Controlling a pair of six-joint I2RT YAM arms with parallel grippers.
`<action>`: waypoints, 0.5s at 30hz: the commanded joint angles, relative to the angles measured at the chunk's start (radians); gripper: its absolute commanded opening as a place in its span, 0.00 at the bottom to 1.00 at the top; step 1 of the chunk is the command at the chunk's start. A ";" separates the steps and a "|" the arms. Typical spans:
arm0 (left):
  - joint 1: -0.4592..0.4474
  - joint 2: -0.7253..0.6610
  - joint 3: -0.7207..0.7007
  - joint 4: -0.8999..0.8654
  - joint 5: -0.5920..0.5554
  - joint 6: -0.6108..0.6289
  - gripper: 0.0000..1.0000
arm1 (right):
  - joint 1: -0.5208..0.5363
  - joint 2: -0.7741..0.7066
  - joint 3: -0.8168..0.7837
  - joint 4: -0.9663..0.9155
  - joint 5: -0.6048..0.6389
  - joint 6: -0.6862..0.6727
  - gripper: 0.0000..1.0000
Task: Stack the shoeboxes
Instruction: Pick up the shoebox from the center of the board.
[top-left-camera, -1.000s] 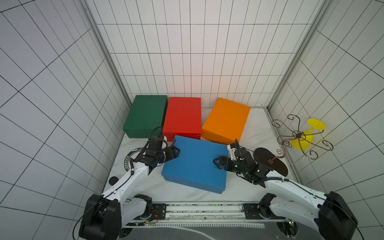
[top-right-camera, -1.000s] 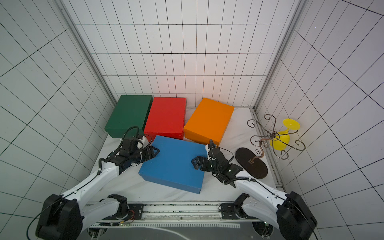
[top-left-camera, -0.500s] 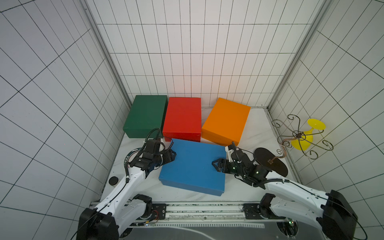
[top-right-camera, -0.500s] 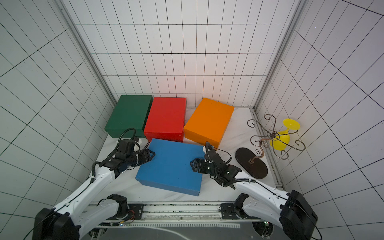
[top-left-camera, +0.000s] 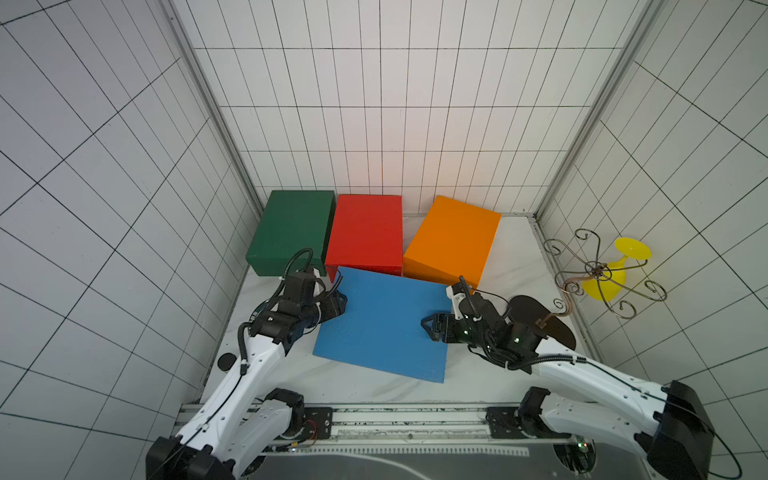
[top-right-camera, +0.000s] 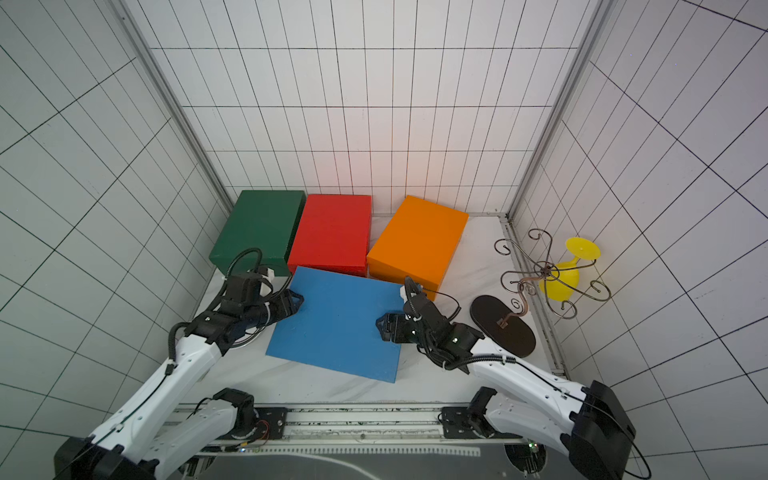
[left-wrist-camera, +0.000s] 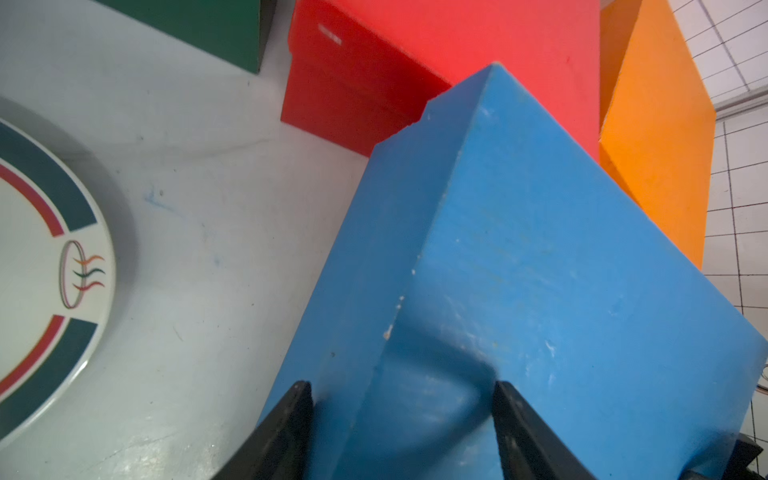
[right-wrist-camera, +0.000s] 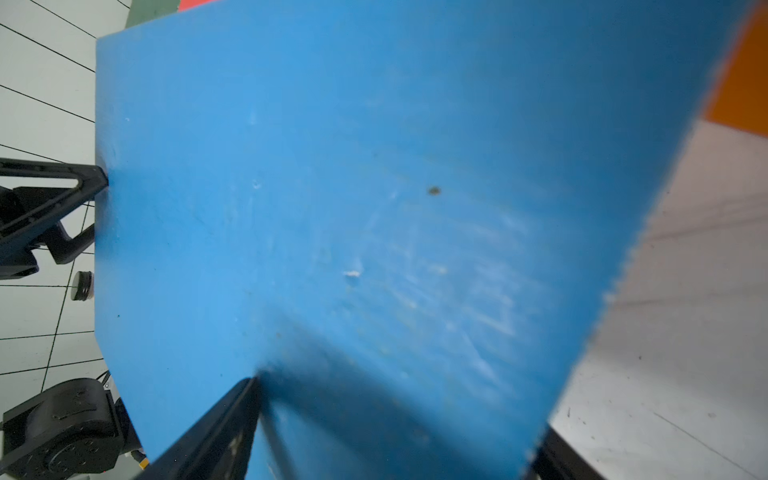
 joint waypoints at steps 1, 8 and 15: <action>-0.026 -0.022 0.071 0.072 0.146 -0.049 0.68 | 0.044 0.023 0.166 0.072 -0.046 -0.081 0.84; -0.022 -0.016 0.125 0.095 0.114 -0.055 0.69 | 0.042 0.071 0.252 0.069 -0.019 -0.133 0.84; 0.002 0.015 0.173 0.098 0.129 -0.057 0.69 | 0.038 0.102 0.339 0.068 0.004 -0.185 0.81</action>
